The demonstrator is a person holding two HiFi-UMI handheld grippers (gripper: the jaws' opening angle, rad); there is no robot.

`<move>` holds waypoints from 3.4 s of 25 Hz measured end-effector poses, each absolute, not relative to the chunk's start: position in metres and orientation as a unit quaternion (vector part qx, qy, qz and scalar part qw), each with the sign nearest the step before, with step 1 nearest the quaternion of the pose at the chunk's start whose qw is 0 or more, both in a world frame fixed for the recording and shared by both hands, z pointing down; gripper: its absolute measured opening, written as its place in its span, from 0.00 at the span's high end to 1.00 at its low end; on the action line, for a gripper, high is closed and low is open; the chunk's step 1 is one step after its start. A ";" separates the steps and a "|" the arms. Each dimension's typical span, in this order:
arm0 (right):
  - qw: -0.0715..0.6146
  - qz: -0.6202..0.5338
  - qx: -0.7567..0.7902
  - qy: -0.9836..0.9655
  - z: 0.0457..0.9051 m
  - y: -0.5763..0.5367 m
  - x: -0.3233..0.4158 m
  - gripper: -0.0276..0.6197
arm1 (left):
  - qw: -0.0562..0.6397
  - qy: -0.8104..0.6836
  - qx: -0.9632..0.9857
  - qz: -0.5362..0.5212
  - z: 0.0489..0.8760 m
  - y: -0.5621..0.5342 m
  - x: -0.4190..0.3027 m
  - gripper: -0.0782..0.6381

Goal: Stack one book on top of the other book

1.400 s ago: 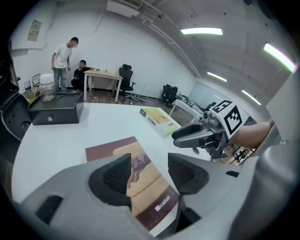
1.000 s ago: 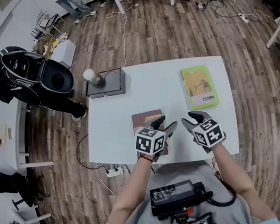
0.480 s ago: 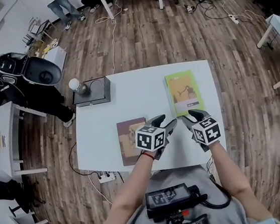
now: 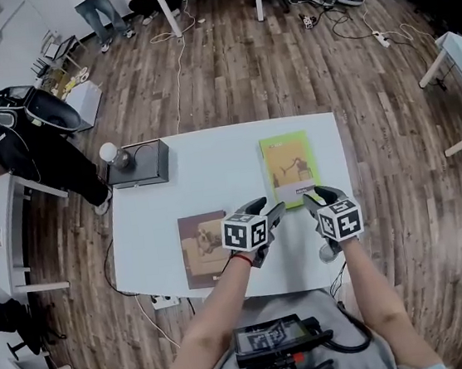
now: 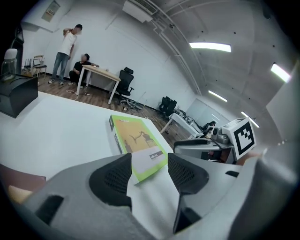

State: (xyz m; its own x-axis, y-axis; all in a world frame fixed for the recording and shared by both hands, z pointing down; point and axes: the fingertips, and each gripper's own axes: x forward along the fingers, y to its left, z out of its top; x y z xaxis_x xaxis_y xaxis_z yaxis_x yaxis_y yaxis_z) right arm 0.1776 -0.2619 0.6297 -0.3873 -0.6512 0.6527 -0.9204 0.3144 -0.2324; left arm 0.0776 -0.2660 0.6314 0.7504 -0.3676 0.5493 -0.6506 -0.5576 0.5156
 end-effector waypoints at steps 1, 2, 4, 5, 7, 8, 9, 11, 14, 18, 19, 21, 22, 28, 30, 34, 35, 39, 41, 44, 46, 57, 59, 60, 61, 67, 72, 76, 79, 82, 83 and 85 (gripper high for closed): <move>0.227 0.297 0.509 -0.775 0.632 -0.265 0.183 0.72 | 0.367 -0.298 0.860 0.194 0.635 -0.268 0.080 0.56; 0.226 0.298 0.514 -0.772 0.635 -0.268 0.189 0.72 | 0.368 -0.300 0.859 0.194 0.638 -0.271 0.082 0.56; 0.224 0.302 0.524 -0.764 0.642 -0.275 0.198 0.72 | 0.371 -0.304 0.855 0.196 0.645 -0.276 0.084 0.56; 0.224 0.305 0.527 -0.761 0.645 -0.278 0.202 0.72 | 0.372 -0.307 0.853 0.199 0.649 -0.279 0.084 0.56; 0.224 0.314 0.531 -0.754 0.654 -0.284 0.208 0.72 | 0.377 -0.313 0.848 0.204 0.657 -0.285 0.083 0.56; 0.225 0.319 0.533 -0.751 0.659 -0.287 0.211 0.72 | 0.380 -0.315 0.845 0.206 0.661 -0.287 0.083 0.56; 0.226 0.324 0.535 -0.747 0.664 -0.289 0.215 0.72 | 0.384 -0.318 0.842 0.208 0.665 -0.290 0.084 0.56; 0.229 0.333 0.538 -0.740 0.673 -0.291 0.222 0.72 | 0.393 -0.320 0.836 0.211 0.673 -0.293 0.085 0.56; 0.236 0.341 0.539 -0.734 0.682 -0.295 0.230 0.72 | 0.402 -0.324 0.828 0.217 0.681 -0.297 0.088 0.56; 0.245 0.356 0.527 -0.732 0.693 -0.298 0.232 0.72 | 0.408 -0.321 0.825 0.222 0.689 -0.302 0.095 0.56; 0.247 0.359 0.524 -0.731 0.695 -0.298 0.233 0.72 | 0.408 -0.321 0.825 0.225 0.691 -0.302 0.097 0.56; 0.249 0.367 0.518 -0.731 0.699 -0.297 0.233 0.71 | 0.405 -0.321 0.824 0.233 0.696 -0.301 0.098 0.56; 0.249 0.370 0.517 -0.731 0.700 -0.298 0.232 0.71 | 0.404 -0.321 0.823 0.236 0.697 -0.302 0.099 0.56; 0.250 0.380 0.513 -0.728 0.702 -0.301 0.231 0.71 | 0.399 -0.323 0.820 0.254 0.707 -0.303 0.099 0.56; 0.252 0.373 0.510 -0.733 0.698 -0.303 0.230 0.71 | 0.399 -0.322 0.820 0.254 0.708 -0.304 0.099 0.56; 0.242 0.388 0.505 -0.732 0.699 -0.303 0.226 0.70 | 0.405 -0.321 0.819 0.250 0.707 -0.304 0.097 0.56; 0.238 0.392 0.501 -0.734 0.699 -0.303 0.223 0.70 | 0.407 -0.320 0.818 0.250 0.707 -0.304 0.098 0.56; 0.239 0.401 0.499 -0.731 0.702 -0.302 0.220 0.70 | 0.409 -0.318 0.818 0.248 0.707 -0.303 0.100 0.56; 0.233 0.405 0.500 -0.729 0.702 -0.302 0.221 0.70 | 0.410 -0.319 0.818 0.248 0.707 -0.304 0.101 0.56; 0.223 0.414 0.499 -0.728 0.702 -0.303 0.220 0.70 | 0.411 -0.321 0.816 0.247 0.707 -0.304 0.100 0.56; 0.220 0.418 0.498 -0.727 0.703 -0.303 0.220 0.70 | 0.412 -0.322 0.815 0.247 0.707 -0.304 0.101 0.55; 0.218 0.425 0.504 -0.719 0.704 -0.302 0.220 0.70 | 0.417 -0.328 0.812 0.244 0.708 -0.305 0.098 0.56; 0.217 0.426 0.504 -0.719 0.703 -0.301 0.218 0.71 | 0.418 -0.333 0.810 0.240 0.707 -0.306 0.096 0.56; 0.215 0.425 0.505 -0.720 0.702 -0.301 0.218 0.71 | 0.419 -0.335 0.810 0.237 0.706 -0.306 0.095 0.57; 0.212 0.424 0.507 -0.720 0.700 -0.301 0.217 0.71 | 0.419 -0.336 0.811 0.232 0.704 -0.306 0.094 0.57; 0.208 0.410 0.507 -0.728 0.688 -0.300 0.212 0.71 | 0.412 -0.344 0.815 0.218 0.692 -0.306 0.089 0.58; 0.201 0.394 0.505 -0.741 0.668 -0.295 0.196 0.70 | 0.412 -0.355 0.816 0.199 0.675 -0.300 0.073 0.58; 0.197 0.379 0.487 -0.762 0.648 -0.289 0.169 0.71 | 0.424 -0.368 0.808 0.177 0.660 -0.286 0.048 0.58; 0.194 0.373 0.473 -0.774 0.640 -0.282 0.145 0.71 | 0.421 -0.382 0.806 0.168 0.653 -0.276 0.025 0.58; 0.189 0.365 0.464 -0.784 0.630 -0.275 0.120 0.71 | 0.411 -0.393 0.806 0.165 0.644 -0.267 0.002 0.58; 0.187 0.365 0.462 -0.786 0.627 -0.271 0.113 0.71 | 0.411 -0.396 0.805 0.165 0.640 -0.262 -0.006 0.58; 0.182 0.364 0.456 -0.791 0.619 -0.263 0.098 0.71 | 0.412 -0.399 0.803 0.163 0.632 -0.254 -0.021 0.58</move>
State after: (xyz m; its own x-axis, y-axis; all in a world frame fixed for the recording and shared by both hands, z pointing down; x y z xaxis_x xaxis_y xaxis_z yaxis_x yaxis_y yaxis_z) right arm 0.0981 -0.2629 0.6187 -0.5173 -0.5903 0.6196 -0.8546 0.3183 -0.4103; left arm -0.0212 -0.2538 0.6323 0.6281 -0.5075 0.5898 -0.7752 -0.3421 0.5311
